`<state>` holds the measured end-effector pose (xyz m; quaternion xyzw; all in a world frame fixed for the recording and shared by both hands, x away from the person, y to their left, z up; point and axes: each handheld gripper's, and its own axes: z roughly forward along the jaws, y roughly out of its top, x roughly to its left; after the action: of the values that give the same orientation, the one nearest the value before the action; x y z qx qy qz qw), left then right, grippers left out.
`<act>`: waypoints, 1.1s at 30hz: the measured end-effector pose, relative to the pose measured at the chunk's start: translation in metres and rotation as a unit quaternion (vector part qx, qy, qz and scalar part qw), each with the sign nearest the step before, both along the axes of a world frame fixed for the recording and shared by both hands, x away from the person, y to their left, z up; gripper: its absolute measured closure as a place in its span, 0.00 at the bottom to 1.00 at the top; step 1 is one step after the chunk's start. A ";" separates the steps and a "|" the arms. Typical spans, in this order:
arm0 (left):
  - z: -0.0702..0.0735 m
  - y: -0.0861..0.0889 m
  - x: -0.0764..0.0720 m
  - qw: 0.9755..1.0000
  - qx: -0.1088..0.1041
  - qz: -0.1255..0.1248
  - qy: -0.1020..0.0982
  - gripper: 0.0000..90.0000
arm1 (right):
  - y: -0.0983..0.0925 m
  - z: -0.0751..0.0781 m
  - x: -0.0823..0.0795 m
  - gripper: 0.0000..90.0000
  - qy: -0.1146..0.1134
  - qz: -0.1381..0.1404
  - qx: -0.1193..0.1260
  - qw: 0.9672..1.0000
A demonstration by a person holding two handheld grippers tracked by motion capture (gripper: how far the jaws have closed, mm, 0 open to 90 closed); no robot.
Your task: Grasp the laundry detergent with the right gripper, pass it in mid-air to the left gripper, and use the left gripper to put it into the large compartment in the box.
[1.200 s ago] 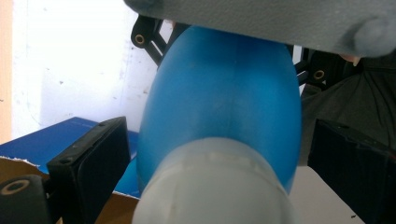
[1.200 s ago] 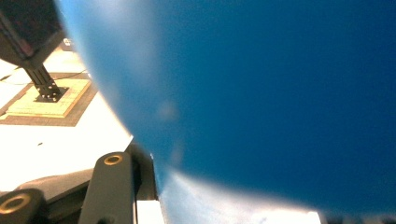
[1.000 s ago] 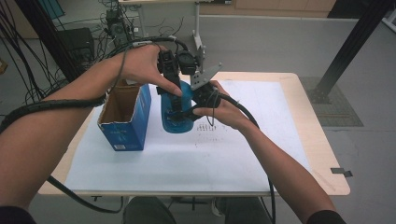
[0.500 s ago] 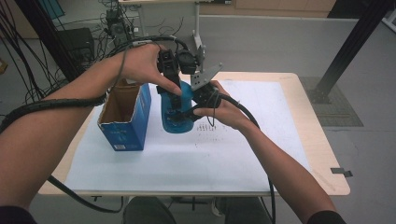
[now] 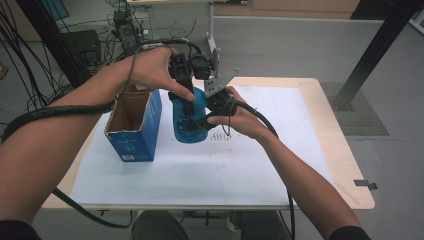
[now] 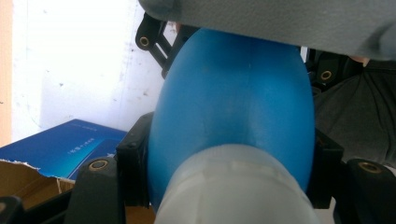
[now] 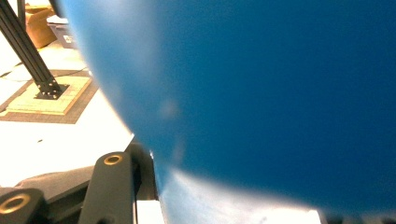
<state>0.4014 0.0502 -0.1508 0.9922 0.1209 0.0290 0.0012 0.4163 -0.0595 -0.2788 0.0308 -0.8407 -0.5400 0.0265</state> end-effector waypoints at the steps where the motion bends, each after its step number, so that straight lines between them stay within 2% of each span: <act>1: 0.000 0.000 0.000 1.000 -0.001 0.000 0.000 0.40 | 0.000 0.000 0.000 0.48 0.000 0.000 0.000 1.000; 22: -0.001 -0.004 -0.001 1.000 0.013 -0.004 -0.005 0.41 | -0.001 -0.002 0.000 0.48 -0.001 -0.004 0.001 1.000; 33: -0.001 -0.006 0.000 1.000 0.012 -0.006 -0.009 0.41 | -0.002 -0.002 0.001 0.48 0.000 -0.007 0.001 1.000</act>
<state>0.4018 0.0446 -0.1517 0.9926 0.1147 0.0393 -0.0096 0.4177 -0.0614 -0.2805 0.0248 -0.8403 -0.5410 0.0231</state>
